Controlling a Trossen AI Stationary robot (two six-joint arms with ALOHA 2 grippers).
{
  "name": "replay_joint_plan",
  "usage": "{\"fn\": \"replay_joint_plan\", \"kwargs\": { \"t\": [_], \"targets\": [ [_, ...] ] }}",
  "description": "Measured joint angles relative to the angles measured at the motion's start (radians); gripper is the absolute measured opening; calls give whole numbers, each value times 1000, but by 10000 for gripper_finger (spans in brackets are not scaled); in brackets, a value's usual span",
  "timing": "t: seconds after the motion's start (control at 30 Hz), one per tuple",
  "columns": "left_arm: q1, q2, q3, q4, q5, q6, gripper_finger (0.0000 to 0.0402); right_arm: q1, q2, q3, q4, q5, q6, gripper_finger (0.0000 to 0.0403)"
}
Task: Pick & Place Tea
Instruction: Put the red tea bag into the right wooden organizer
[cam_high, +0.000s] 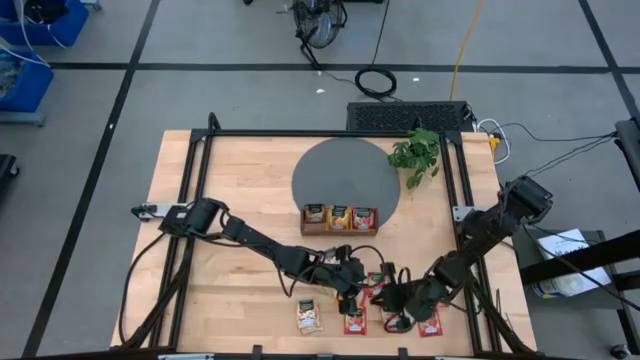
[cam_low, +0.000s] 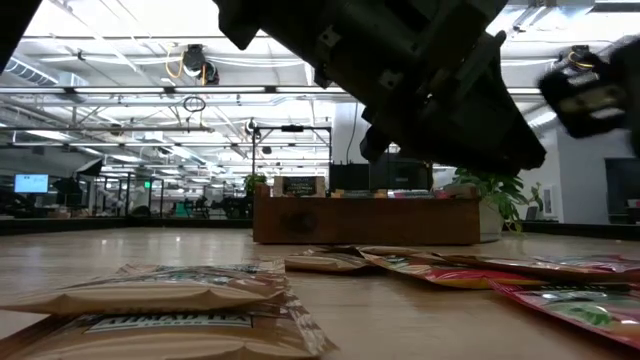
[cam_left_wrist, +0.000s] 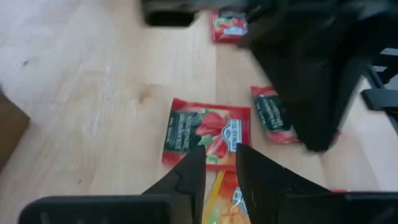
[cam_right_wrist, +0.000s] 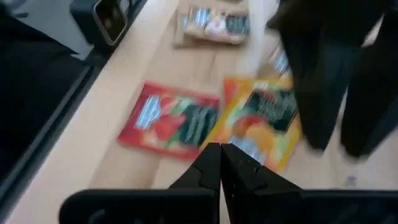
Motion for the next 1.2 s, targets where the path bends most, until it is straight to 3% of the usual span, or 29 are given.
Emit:
{"fn": "replay_joint_plan", "kwargs": {
  "t": [0.2, 0.5, 0.97, 1.1, 1.2],
  "targets": [
    [10, 0, 0, -9, 44, -44, 123, 57, 28, -2, -114, 90, 217, 0],
    [36, 16, 2, 11, 45, -75, 168, 38, 110, -1, -191, 60, 336, 0],
    [83, 59, 2, 70, 36, -81, 182, 28, 131, -13, -187, 73, 349, 0],
    [86, 59, 1, 52, 37, -85, 182, 41, 124, -2, -137, 71, 279, 0],
    [87, 58, 2, 52, 36, -85, 182, 56, 110, 44, -198, 74, 243, 0]
  ]
}}
